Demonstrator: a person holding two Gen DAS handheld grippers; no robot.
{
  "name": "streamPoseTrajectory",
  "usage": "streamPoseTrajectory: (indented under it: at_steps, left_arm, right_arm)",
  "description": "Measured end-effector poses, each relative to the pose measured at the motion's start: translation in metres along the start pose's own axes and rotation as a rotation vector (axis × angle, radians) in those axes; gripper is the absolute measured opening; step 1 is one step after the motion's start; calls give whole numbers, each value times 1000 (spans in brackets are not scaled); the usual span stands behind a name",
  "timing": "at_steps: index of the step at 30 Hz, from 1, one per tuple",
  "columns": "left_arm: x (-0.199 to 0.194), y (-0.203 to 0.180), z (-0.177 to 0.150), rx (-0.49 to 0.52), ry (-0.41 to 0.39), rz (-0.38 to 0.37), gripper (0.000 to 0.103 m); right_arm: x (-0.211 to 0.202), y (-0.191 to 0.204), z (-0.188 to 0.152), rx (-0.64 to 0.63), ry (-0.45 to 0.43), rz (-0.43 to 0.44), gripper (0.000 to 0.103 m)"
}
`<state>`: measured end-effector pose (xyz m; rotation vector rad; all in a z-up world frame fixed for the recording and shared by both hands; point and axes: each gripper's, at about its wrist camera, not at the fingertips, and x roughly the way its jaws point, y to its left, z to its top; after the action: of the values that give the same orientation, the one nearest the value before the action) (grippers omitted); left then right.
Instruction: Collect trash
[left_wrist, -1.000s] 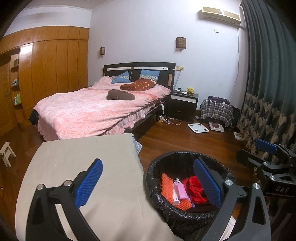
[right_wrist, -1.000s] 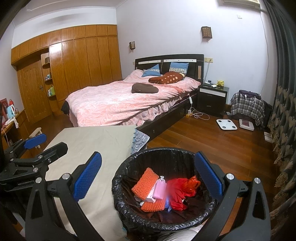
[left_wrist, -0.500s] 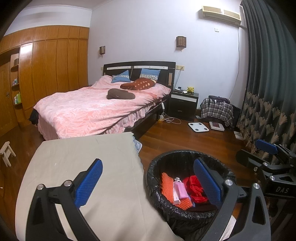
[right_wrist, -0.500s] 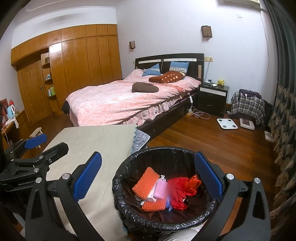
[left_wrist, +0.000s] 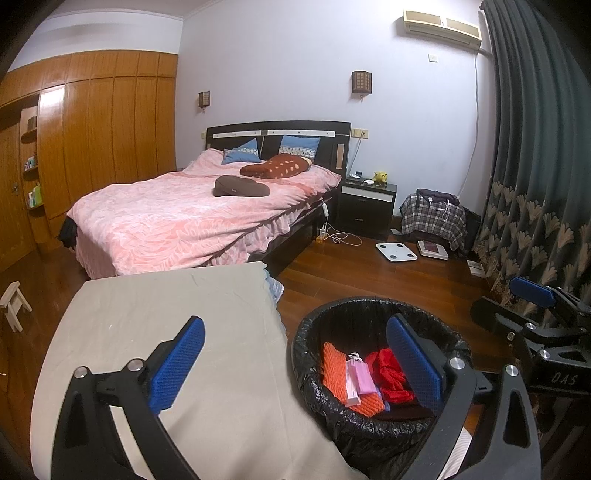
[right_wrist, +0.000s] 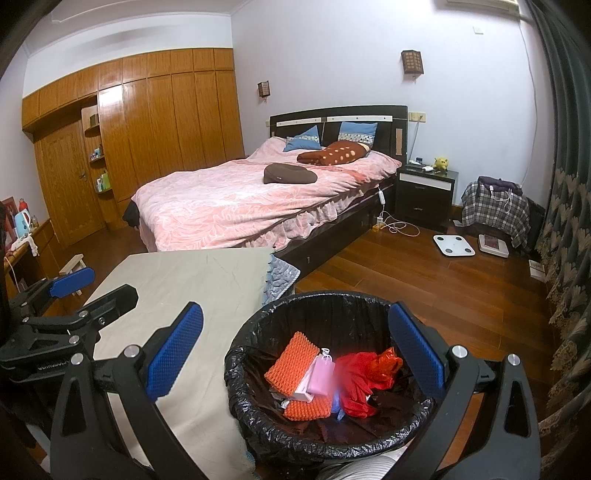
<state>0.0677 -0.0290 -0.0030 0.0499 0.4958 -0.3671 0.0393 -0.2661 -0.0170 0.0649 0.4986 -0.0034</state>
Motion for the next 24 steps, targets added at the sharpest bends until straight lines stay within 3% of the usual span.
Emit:
streamPoseTrajectory:
  at_steps: [24]
  left_arm:
    - [0, 1, 1, 1, 4, 1, 97]
  right_arm:
    - [0, -3, 2, 2, 1, 0, 98]
